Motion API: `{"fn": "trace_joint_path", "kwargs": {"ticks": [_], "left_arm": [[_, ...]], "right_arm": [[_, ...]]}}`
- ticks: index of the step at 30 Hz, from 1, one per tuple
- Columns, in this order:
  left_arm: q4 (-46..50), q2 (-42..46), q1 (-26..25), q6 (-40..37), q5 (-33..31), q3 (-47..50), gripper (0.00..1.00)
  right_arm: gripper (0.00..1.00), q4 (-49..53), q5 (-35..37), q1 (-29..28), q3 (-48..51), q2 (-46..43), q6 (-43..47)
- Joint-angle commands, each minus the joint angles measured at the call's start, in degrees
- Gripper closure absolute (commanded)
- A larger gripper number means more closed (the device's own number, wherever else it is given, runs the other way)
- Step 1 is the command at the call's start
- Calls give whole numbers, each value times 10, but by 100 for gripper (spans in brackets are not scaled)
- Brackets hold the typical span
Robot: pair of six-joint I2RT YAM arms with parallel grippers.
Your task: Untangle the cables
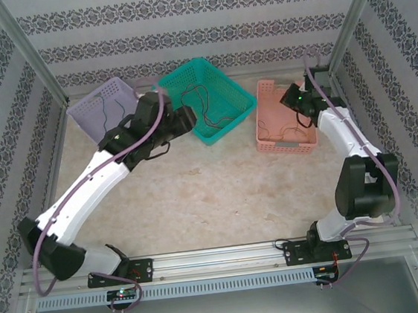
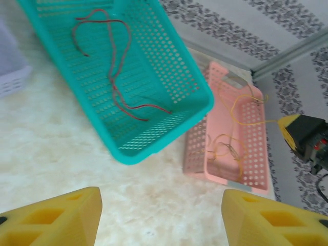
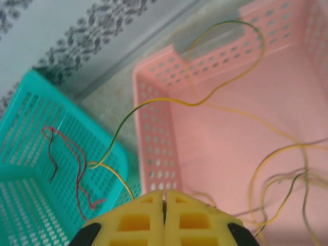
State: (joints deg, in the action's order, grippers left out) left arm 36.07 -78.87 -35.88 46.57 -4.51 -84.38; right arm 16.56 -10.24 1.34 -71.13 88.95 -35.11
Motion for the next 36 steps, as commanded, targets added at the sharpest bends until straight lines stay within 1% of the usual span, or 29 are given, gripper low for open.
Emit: {"fn": "trace_joint_path", "kwargs": {"ticks": [1, 4, 7, 8, 11, 13, 15, 21, 23, 24, 25, 28, 30, 31, 33, 35, 36], "left_arm": [[25, 54, 3, 8, -37, 35, 37], [30, 86, 3, 21, -45, 66, 37], [29, 102, 3, 25, -44, 84, 37], [30, 103, 3, 22, -42, 85, 37], [41, 104, 4, 2, -33, 71, 37], [57, 108, 10, -9, -27, 60, 36], [74, 118, 19, -13, -22, 56, 33], [102, 175, 38, -9, -18, 73, 33], [116, 197, 41, -7, -21, 76, 33], [125, 209, 43, -6, -23, 77, 31], [134, 221, 46, -6, -25, 79, 29], [169, 255, 69, -8, -26, 82, 26], [203, 269, 96, -8, -21, 78, 24], [221, 274, 113, -10, -14, 76, 23], [247, 278, 148, -17, 7, 74, 21], [261, 280, 183, -21, 32, 77, 18], [263, 281, 202, -23, 47, 82, 14]], "right_arm": [[100, 10, 54, -55, 6, -74, 2], [100, 30, 97, -85, 7, -113, 5], [100, 33, 125, -78, 16, -125, 10], [100, 31, 120, -69, 15, -118, 13], [100, 26, 94, -29, 0, -73, 19], [100, 22, 92, -11, -22, -35, 28], [100, 29, 92, 3, -51, -2, 35], [100, 51, 95, 19, -104, 94, 22], [100, 72, 77, 20, -122, 130, 11], [100, 86, 59, 21, -136, 151, 5], [93, 102, 36, 21, -150, 170, 0], [65, 156, -8, 19, -192, 202, -9], [53, 151, -11, 16, -183, 183, -16], [49, 144, -11, 14, -175, 166, -18], [44, 149, 0, 11, -169, 132, -22], [39, 154, 27, 8, -156, 83, -24], [37, 153, 44, 6, -146, 56, -26]]}}
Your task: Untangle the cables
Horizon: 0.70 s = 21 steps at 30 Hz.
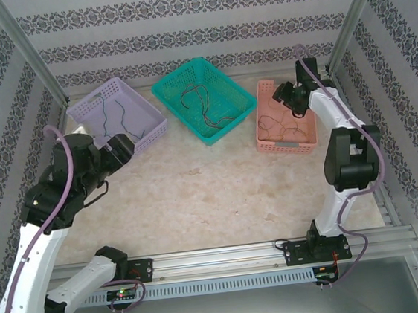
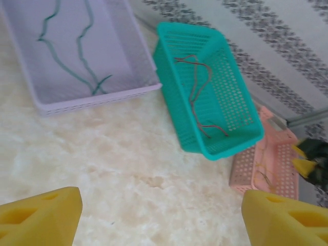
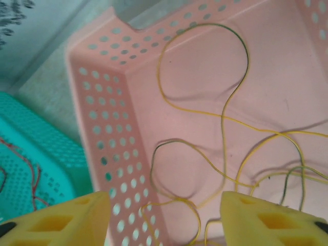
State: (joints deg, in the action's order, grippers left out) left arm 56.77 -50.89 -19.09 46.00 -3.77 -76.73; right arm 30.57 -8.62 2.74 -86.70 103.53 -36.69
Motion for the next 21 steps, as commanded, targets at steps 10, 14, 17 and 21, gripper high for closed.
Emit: {"fn": "trace_joint_path", "kwargs": {"ticks": [10, 14, 17, 21], "left_arm": [[16, 60, 111, -121, -100, 82, 0], [-49, 132, 109, -106, -277, 207, 0], [-242, 201, 109, -238, -284, 366, 0], [-409, 201, 115, -350, -223, 509, 0]], "right_arm": [[2, -89, 237, -157, 190, -404, 118], [2, -99, 472, -245, 290, -470, 147], [2, -177, 352, -206, 410, -530, 191], [2, -307, 352, -207, 542, -545, 318]]}}
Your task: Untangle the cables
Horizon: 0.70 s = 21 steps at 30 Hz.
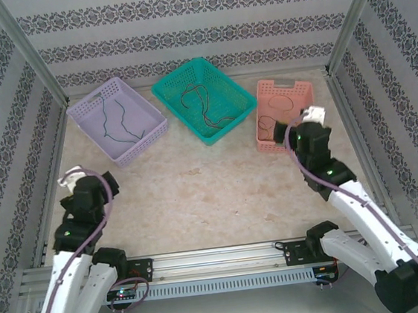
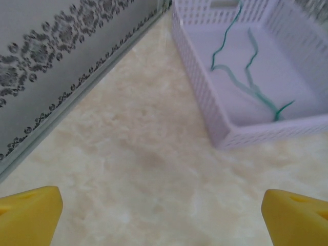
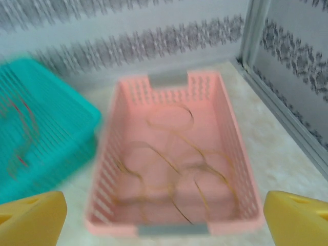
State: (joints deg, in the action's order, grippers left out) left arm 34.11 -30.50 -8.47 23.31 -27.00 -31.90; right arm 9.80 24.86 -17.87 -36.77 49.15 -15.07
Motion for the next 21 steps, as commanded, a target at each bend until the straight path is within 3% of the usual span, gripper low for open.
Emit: {"fn": "trace_joint_path", "kwargs": {"ticks": [1, 7, 16, 19, 21], "left_arm": [[-244, -8, 10, -137, 35, 101, 0], [-473, -176, 28, -138, 64, 183, 0], [-665, -419, 101, -158, 176, 113, 1], [-711, -483, 119, -149, 210, 86, 1], [-757, -525, 132, -144, 215, 83, 0]], "right_arm": [[2, -115, 4, 6, 57, 7, 122], [2, -267, -60, 90, 126, 116, 123], [2, -487, -148, 158, 139, 273, 117], [2, -491, -174, 166, 111, 321, 118], [2, -552, -192, 165, 129, 353, 124]]}}
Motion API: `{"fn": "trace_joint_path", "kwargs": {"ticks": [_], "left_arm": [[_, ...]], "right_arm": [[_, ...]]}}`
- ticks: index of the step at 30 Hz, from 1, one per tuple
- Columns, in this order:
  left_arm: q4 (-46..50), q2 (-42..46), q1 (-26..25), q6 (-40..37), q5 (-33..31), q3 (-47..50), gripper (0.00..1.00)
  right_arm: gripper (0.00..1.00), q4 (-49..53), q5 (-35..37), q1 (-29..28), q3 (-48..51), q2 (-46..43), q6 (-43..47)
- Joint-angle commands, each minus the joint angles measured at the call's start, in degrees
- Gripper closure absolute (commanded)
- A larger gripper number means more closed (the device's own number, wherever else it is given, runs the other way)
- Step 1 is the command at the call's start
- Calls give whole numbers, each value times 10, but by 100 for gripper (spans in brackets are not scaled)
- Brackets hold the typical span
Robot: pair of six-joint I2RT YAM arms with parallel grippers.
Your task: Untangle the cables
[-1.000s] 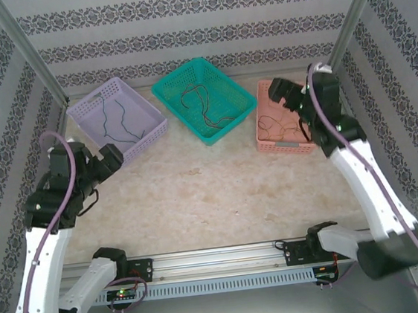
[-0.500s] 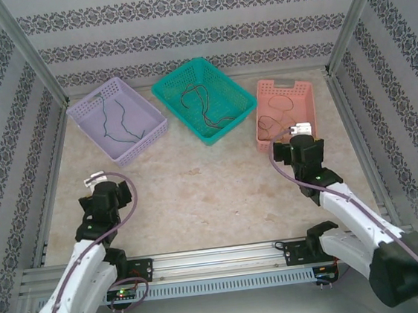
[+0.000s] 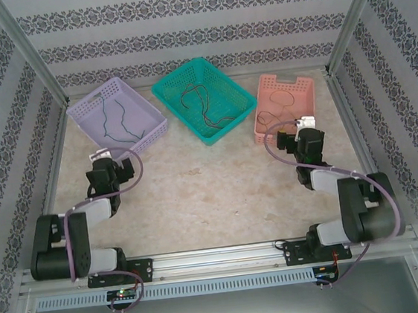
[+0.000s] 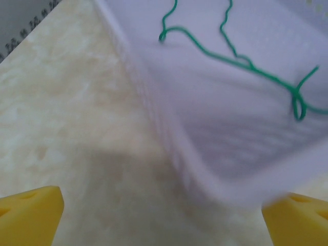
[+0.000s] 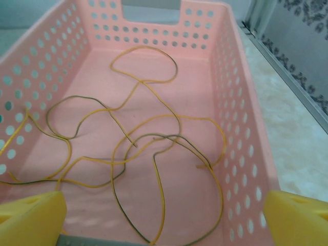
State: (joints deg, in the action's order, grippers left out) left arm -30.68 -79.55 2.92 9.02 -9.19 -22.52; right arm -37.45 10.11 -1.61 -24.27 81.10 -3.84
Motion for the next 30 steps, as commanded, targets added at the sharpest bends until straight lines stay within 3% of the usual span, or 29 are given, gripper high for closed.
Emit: {"fn": "trace_joint_path", "kwargs": {"ticks": [1, 4, 7, 10, 12, 13, 15, 16, 18, 30], "left_arm": [[-88, -39, 21, -1, 46, -23, 0], [-94, -32, 20, -16, 80, -14, 0], [-195, -34, 17, -33, 112, 35, 0], [-333, -121, 2, -59, 127, 52, 0], [-167, -86, 0, -62, 132, -2, 0], [-231, -112, -4, -70, 136, 8, 0], [-169, -93, -4, -66, 128, -5, 0], [-207, -107, -5, -66, 127, 2, 1], [-170, -95, -5, -66, 126, -6, 1], [-171, -100, -20, -79, 106, -11, 0]], "right_arm": [[2, -127, -51, 4, 21, 51, 13], [2, -158, -64, 3, 42, 44, 22], [2, -156, -47, -11, 36, 48, 34], [2, -146, -33, -13, 28, 52, 30], [2, -157, -28, -15, 33, 53, 33], [2, -154, -26, -16, 33, 52, 32], [2, -156, -33, -16, 34, 52, 35], [2, -155, -36, -16, 33, 52, 35], [2, -149, -30, -13, 29, 53, 29], [2, -140, -59, 3, 26, 51, 20]]}}
